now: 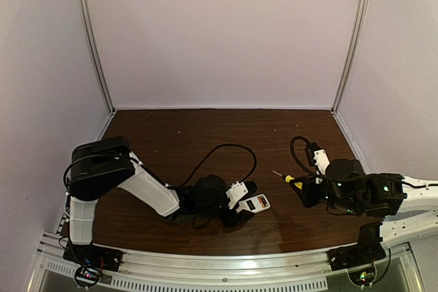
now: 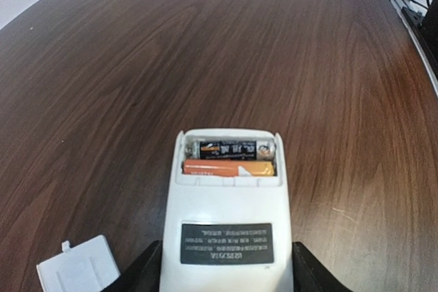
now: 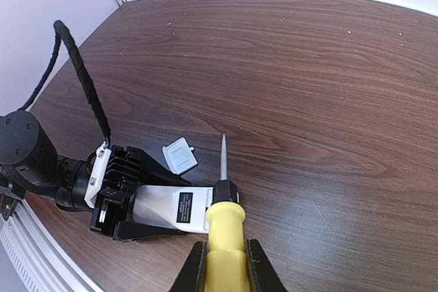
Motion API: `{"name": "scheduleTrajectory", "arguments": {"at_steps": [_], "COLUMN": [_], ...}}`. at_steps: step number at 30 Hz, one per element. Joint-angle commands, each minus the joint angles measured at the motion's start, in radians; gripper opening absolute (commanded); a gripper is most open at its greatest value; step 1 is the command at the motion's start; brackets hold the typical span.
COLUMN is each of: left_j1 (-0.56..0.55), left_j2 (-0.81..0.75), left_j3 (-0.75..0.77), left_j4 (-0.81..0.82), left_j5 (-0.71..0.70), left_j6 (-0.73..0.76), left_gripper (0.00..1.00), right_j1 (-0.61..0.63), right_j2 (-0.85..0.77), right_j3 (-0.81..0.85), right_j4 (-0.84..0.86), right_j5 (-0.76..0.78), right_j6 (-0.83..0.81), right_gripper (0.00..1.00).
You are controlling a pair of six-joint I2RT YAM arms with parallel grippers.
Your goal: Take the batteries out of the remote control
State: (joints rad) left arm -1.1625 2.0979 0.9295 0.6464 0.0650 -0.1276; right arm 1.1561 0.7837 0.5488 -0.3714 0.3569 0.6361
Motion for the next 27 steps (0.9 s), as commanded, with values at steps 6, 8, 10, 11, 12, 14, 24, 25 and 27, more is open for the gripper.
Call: {"name": "scheduleTrajectory", "arguments": {"at_steps": [6,8,10,11,12,14,24,25,27], "left_j1": [-0.007,-0.007,-0.009,-0.010,-0.015,-0.020,-0.032,-0.032,-0.032], "left_j2": [0.026,0.005,-0.024,-0.037,-0.052,-0.075,-0.138,-0.149,-0.171], "left_j3": [-0.040,-0.052,-0.063,-0.069,-0.076,-0.086,-0.159,-0.162,-0.184], "left_j4": [-0.027,-0.018,-0.011,-0.010,-0.009,0.006,0.156,0.153,0.179], "left_j5": [0.009,0.011,0.006,-0.004,-0.024,-0.044,-0.180,-0.192,-0.214], "left_j6": [0.059,0.071,0.092,0.110,0.117,0.171,0.346,0.351,0.361], "left_gripper": [0.37,0.34,0.31,0.30,0.28,0.25,0.00,0.00,0.00], "right_j1": [0.001,0.001,0.001,0.001,0.002,0.001,0.002,0.001,0.002], "right_j2": [-0.031,-0.029,-0.029,-0.029,-0.031,-0.031,-0.030,-0.028,-0.023], "right_j3": [-0.013,-0.009,-0.004,-0.002,0.001,0.005,0.030,0.030,0.031], "right_j4": [-0.032,-0.037,-0.044,-0.046,-0.051,-0.059,-0.081,-0.078,-0.075], "right_j5": [0.031,0.032,0.034,0.034,0.035,0.041,0.060,0.062,0.066], "right_j6": [0.011,0.011,0.010,0.009,0.007,0.005,-0.010,-0.012,-0.013], "right_gripper": [0.00,0.00,0.00,0.00,0.00,0.00,0.00,0.00,0.00]}}
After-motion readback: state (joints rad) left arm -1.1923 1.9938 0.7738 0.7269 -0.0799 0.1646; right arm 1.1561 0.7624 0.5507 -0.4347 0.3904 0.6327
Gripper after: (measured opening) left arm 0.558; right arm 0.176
